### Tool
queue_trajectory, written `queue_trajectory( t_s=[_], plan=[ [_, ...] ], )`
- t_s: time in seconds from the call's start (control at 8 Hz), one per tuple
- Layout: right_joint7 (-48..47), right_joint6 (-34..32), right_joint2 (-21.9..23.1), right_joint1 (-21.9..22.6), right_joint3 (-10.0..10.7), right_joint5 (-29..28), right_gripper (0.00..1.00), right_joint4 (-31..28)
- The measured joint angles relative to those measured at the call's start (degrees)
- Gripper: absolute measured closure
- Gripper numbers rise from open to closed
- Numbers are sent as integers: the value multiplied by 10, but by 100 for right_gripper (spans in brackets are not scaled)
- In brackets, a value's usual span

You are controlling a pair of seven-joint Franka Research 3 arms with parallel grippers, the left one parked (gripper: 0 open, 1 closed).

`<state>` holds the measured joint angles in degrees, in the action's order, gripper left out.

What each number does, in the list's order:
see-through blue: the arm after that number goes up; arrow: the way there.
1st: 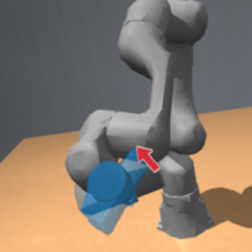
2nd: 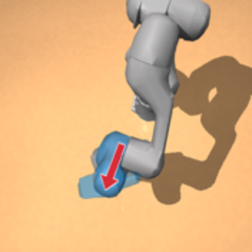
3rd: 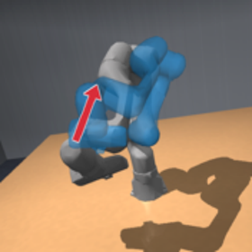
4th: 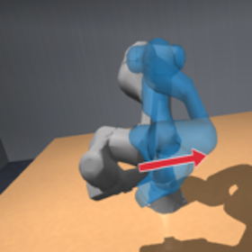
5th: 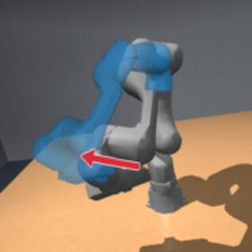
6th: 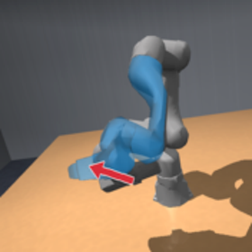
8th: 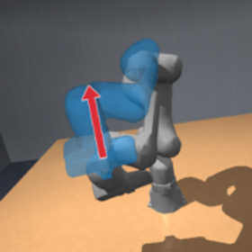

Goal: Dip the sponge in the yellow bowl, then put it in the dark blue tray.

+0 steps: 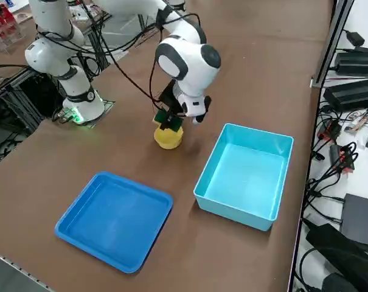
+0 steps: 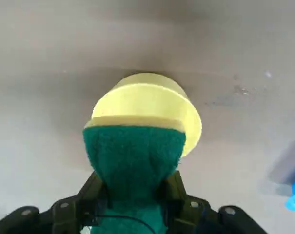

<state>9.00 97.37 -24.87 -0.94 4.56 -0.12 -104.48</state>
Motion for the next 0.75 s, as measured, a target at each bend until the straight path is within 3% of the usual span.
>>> queue_trajectory(
  t_s=[0.5,0.75],
  plan=[
    [0,-5,53,-20,10,4,41,-4],
    [2,-1,77,-52,17,35,41,-11]
  ],
)
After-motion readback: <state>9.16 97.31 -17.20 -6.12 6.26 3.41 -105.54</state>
